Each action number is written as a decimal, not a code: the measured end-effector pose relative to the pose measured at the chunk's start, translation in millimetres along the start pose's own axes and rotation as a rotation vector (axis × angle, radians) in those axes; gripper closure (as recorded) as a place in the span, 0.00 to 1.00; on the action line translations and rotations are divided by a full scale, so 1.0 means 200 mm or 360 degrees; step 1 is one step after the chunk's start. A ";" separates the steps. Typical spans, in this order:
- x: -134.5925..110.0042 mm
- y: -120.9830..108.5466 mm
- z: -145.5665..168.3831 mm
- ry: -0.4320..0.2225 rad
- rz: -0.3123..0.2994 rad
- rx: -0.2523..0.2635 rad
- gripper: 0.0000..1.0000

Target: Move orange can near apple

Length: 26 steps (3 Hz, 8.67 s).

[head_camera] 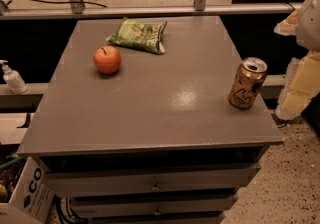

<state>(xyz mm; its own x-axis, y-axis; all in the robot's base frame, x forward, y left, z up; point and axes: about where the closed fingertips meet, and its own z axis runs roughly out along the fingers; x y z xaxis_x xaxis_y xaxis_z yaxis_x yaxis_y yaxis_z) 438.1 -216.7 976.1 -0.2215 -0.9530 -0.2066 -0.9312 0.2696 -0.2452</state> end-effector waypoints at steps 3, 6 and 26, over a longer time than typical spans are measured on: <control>0.06 -0.19 0.18 -0.0184 0.0069 0.0073 0.00; 0.19 -0.41 0.44 -0.0392 0.0303 0.0078 0.00; -1.63 -0.41 0.95 -0.1080 -0.0095 -0.0401 0.35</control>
Offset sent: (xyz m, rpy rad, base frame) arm 0.0463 -0.0244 -0.0290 0.1350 -0.0750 -0.0272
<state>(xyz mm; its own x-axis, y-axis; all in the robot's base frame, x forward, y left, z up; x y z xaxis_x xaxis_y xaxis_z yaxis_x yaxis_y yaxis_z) 640.7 98.3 884.3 -0.0162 -0.6473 -0.7621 -0.9926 0.1018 -0.0654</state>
